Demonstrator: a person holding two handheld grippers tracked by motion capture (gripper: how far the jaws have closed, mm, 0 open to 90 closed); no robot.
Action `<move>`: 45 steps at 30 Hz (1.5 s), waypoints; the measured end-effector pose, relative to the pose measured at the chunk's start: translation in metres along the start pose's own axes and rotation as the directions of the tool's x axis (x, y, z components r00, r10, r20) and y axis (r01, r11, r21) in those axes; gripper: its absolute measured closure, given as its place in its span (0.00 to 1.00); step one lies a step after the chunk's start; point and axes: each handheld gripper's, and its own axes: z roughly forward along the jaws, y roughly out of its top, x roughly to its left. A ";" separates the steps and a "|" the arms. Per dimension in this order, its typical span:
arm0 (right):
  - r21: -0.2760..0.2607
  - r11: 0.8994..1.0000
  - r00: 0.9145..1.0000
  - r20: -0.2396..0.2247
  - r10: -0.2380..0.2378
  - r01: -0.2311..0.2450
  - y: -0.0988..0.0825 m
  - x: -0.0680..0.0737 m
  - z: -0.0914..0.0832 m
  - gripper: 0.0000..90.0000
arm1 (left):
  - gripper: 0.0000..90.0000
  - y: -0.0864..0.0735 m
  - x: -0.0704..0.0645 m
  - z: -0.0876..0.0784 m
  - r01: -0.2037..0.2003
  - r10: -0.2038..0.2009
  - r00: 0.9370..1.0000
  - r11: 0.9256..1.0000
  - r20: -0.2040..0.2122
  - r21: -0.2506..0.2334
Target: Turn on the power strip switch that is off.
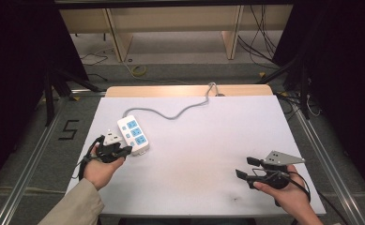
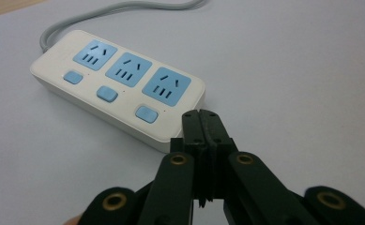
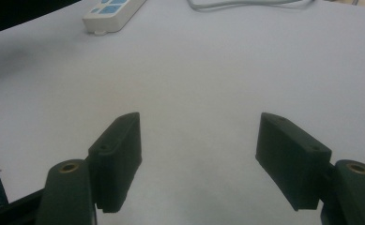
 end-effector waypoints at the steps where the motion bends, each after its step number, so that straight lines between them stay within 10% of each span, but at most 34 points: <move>1: 0.000 1.000 1.000 0.000 0.000 0.000 0.000 0.000 0.000 0.35 | 1.00 0.000 0.001 0.000 0.003 -0.003 1.000 1.000 -0.001 0.000; 45: 0.004 1.000 1.000 -0.003 -0.005 0.005 0.000 0.000 0.001 0.35 | 1.00 0.011 0.025 0.019 0.061 -0.059 0.996 0.998 -0.062 0.025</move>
